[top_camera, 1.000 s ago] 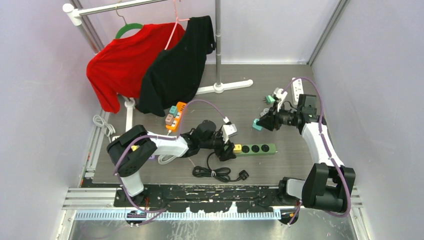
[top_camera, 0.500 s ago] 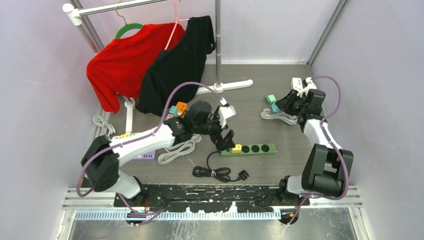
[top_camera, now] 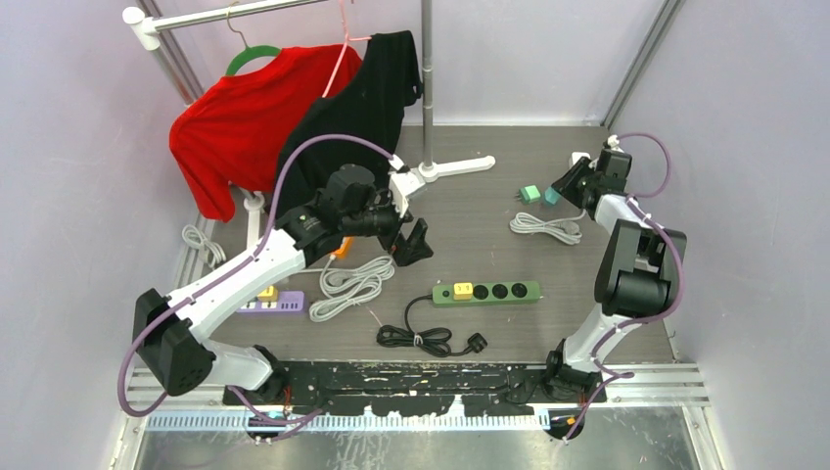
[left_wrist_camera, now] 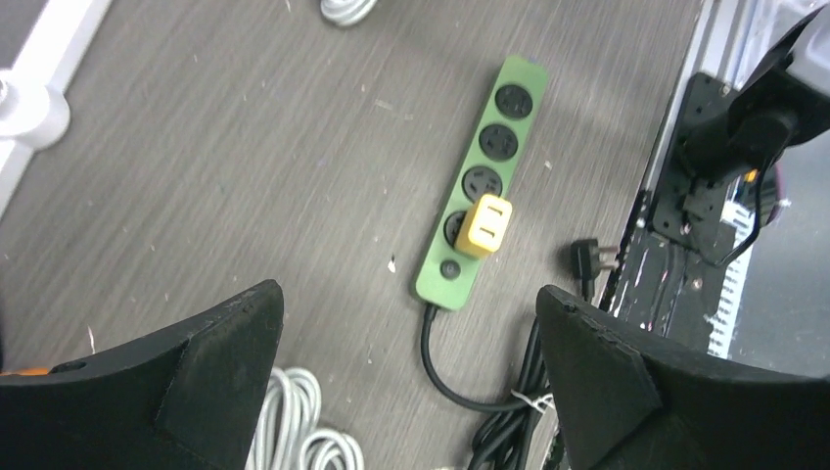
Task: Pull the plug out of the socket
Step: Place the plug at the center of the board.
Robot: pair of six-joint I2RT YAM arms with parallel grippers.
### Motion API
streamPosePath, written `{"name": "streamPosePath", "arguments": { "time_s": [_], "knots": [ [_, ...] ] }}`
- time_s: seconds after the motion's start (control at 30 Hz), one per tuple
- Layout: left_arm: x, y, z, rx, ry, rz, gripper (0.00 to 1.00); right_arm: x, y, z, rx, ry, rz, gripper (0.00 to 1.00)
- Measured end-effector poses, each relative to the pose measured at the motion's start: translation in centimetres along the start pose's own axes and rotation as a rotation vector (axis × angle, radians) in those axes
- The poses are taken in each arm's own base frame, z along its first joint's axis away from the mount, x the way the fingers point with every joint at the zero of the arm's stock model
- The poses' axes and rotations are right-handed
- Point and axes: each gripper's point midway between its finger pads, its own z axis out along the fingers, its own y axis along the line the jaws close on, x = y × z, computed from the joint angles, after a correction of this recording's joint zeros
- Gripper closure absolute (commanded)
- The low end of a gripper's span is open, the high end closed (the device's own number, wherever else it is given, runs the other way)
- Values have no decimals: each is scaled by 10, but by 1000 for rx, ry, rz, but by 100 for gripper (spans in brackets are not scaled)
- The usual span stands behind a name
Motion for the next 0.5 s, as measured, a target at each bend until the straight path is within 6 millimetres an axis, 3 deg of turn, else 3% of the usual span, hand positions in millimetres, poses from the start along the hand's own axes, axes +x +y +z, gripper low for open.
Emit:
{"name": "streamPosePath", "arguments": {
  "time_s": [0.23, 0.5],
  "knots": [
    [30, 13, -7, -73, 112, 26, 4, -1, -10, 23, 23, 35, 14, 40],
    [24, 16, -31, -136, 78, 107, 5, 1, -20, 20, 37, 58, -23, 39]
  ]
}}
